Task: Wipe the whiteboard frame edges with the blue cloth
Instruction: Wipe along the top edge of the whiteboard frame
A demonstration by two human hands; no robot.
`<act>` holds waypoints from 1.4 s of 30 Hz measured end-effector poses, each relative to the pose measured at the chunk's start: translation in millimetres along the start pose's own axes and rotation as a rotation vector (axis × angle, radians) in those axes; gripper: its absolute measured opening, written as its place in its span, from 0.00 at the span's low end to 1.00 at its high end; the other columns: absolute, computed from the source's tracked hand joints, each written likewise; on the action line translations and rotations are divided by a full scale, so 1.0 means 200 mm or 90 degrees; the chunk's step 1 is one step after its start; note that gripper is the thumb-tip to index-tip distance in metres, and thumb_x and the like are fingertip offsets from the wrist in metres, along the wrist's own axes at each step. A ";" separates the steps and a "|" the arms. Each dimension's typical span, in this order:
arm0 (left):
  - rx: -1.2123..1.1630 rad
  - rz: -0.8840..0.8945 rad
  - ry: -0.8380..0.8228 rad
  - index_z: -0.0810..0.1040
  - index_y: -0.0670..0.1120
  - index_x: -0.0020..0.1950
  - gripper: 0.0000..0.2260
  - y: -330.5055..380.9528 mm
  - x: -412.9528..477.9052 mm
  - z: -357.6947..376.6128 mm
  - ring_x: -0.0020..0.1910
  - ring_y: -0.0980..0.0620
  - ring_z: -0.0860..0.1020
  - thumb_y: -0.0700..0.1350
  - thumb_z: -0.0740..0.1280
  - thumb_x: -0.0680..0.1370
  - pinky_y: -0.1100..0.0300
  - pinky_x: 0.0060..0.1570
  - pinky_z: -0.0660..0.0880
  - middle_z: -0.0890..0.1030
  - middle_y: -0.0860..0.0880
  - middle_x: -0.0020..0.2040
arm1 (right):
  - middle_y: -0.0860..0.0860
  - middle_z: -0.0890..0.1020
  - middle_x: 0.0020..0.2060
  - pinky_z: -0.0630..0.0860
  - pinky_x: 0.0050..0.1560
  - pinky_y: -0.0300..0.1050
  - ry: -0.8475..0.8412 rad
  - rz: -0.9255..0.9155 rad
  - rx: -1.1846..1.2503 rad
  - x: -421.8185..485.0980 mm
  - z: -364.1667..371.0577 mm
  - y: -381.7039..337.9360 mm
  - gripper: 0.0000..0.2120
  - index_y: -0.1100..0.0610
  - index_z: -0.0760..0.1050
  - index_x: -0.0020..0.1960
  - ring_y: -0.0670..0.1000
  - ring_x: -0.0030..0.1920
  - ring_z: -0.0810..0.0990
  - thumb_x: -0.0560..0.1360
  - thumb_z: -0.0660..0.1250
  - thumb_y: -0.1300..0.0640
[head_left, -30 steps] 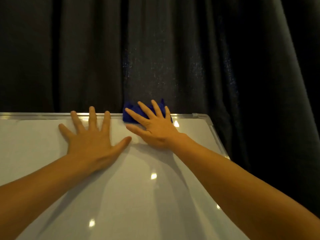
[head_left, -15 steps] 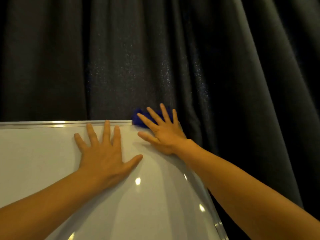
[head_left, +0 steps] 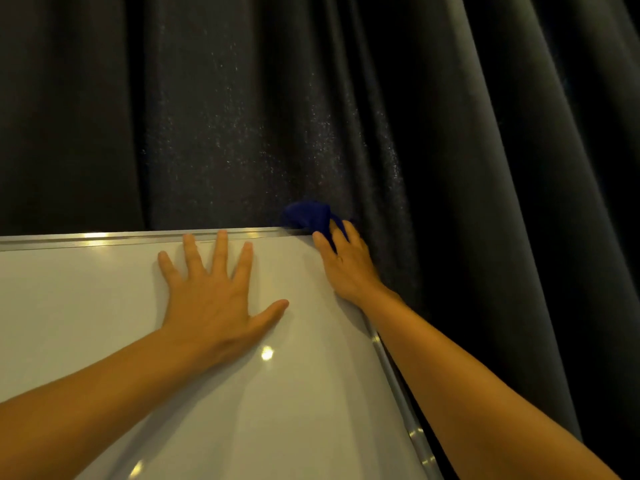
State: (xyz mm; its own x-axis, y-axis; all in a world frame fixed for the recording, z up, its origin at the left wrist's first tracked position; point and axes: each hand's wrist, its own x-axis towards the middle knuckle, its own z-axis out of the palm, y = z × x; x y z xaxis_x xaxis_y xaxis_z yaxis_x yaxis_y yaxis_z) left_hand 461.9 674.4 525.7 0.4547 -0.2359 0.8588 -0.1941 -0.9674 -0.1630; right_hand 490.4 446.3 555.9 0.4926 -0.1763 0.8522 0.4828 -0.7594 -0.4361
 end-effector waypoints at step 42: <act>-0.007 0.562 -0.009 0.80 0.46 0.52 0.25 0.74 0.21 0.04 0.57 0.40 0.76 0.58 0.48 0.79 0.39 0.69 0.54 0.81 0.39 0.53 | 0.40 0.42 0.79 0.54 0.77 0.53 -0.022 0.198 -0.132 -1.57 -0.13 -0.02 0.30 0.31 0.40 0.74 0.47 0.78 0.46 0.76 0.46 0.29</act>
State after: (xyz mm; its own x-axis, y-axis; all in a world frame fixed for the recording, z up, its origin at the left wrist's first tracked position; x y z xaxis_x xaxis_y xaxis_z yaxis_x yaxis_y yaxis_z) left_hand 459.0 520.3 533.4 0.1457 -0.8981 0.4149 -0.4884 -0.4300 -0.7593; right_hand 315.6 488.8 297.0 0.6188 -0.4001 0.6760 0.1507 -0.7841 -0.6020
